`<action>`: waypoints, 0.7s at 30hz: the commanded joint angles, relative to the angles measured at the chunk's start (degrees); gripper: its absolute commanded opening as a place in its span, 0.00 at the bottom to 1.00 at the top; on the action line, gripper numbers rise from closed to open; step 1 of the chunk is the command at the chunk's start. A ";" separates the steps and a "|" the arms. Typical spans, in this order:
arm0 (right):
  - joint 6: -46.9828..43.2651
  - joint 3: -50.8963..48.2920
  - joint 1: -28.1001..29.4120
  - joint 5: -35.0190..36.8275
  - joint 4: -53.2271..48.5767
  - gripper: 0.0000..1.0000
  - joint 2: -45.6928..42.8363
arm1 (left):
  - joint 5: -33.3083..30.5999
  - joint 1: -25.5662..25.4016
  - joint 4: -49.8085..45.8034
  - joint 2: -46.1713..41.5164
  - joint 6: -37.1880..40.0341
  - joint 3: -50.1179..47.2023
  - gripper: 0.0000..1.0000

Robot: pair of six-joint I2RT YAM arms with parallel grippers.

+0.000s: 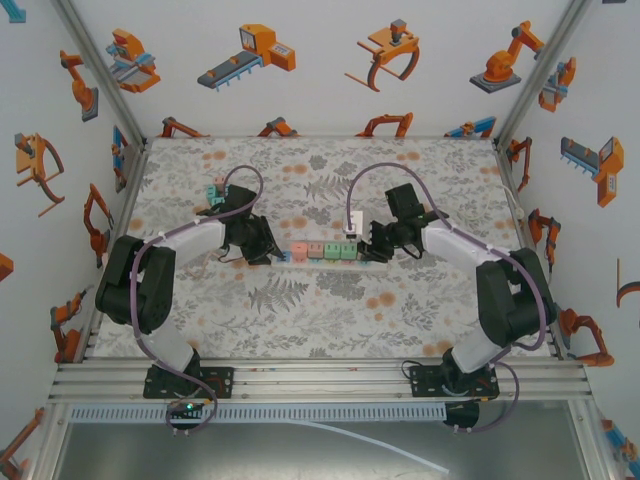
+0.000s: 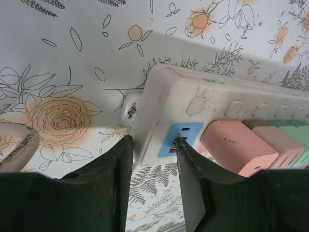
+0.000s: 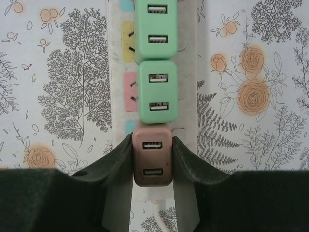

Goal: Pull the plug off the socket

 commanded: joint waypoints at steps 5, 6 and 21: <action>0.41 4.20 0.08 -4.74 0.44 0.25 0.90 | -4.63 -0.32 -1.96 2.21 -0.37 -0.65 0.41; 0.38 4.39 0.05 -3.74 -0.21 0.25 1.53 | -4.70 -0.36 -2.11 2.24 -0.37 -0.66 0.41; 7.55 2.60 0.07 -4.56 4.48 0.23 -6.69 | -4.76 -0.37 -2.29 -0.87 -0.67 0.04 0.46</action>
